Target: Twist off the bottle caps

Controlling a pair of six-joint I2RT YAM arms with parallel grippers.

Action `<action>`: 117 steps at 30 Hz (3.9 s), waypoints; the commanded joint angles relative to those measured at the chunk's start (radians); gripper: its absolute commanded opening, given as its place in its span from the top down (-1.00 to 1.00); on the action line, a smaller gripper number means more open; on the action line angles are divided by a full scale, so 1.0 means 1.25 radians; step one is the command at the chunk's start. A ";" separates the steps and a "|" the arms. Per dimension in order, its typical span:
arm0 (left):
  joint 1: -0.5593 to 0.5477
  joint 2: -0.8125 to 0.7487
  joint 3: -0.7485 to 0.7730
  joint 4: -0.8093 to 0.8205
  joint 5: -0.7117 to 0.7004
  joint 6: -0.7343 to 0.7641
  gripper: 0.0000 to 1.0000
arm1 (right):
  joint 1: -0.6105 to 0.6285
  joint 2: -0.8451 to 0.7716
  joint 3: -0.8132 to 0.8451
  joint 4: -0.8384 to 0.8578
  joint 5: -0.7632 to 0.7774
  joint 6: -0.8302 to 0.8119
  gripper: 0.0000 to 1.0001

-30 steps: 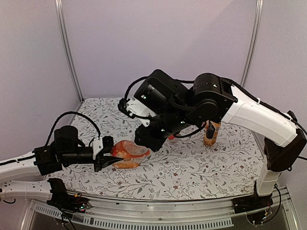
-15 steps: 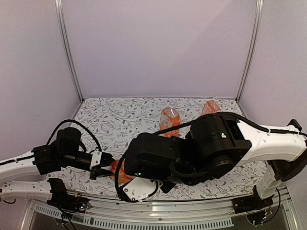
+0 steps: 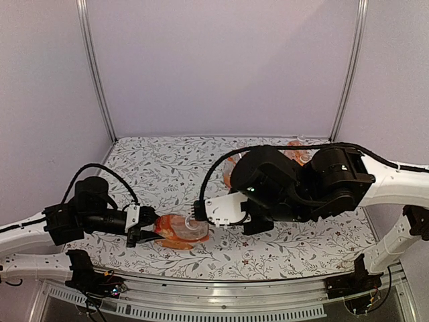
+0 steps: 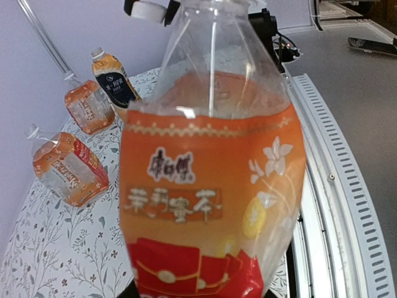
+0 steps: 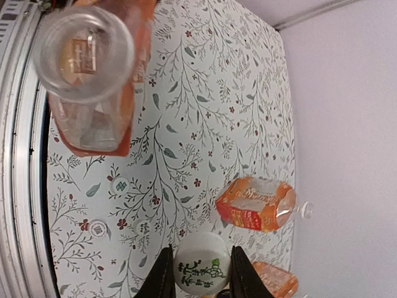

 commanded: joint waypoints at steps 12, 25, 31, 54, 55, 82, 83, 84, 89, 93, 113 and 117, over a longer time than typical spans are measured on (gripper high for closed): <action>0.024 -0.026 -0.048 0.195 -0.294 -0.207 0.92 | -0.108 0.143 -0.364 0.341 -0.245 0.826 1.00; 0.033 -0.028 -0.048 0.196 -0.279 -0.210 0.92 | -0.106 0.341 -0.286 0.274 -0.260 0.772 0.83; 0.033 -0.025 -0.046 0.195 -0.275 -0.209 0.92 | -0.102 0.320 -0.201 0.171 -0.240 0.773 -0.61; 0.035 -0.033 -0.043 0.153 -0.137 -0.139 0.92 | -0.134 -0.035 -0.135 0.558 -0.403 0.278 -0.81; 0.035 -0.033 -0.042 0.152 -0.137 -0.139 0.92 | -0.140 -0.016 -0.118 0.558 -0.403 0.273 -0.78; 0.035 -0.052 -0.057 0.158 -0.138 -0.140 -0.99 | -0.195 0.009 -0.143 0.459 -0.206 0.435 1.00; 0.035 -0.051 -0.057 0.159 -0.136 -0.140 -0.99 | -0.201 0.014 -0.140 0.433 -0.159 0.443 1.00; 0.035 -0.052 -0.058 0.159 -0.136 -0.139 -0.99 | -0.210 0.021 -0.136 0.406 -0.119 0.460 1.00; 0.037 -0.055 -0.060 0.160 -0.136 -0.141 -0.99 | -0.259 0.091 -0.106 0.324 -0.063 0.524 1.00; 0.042 -0.055 -0.068 0.151 -0.146 -0.149 -0.99 | -0.296 0.135 -0.114 0.328 -0.089 0.564 1.00; 0.047 -0.064 -0.111 0.162 -0.161 -0.187 -0.99 | -0.354 0.162 -0.240 0.451 -0.165 0.563 0.78; 0.049 -0.063 -0.112 0.160 -0.155 -0.185 -0.99 | -0.354 0.162 -0.240 0.451 -0.158 0.567 0.36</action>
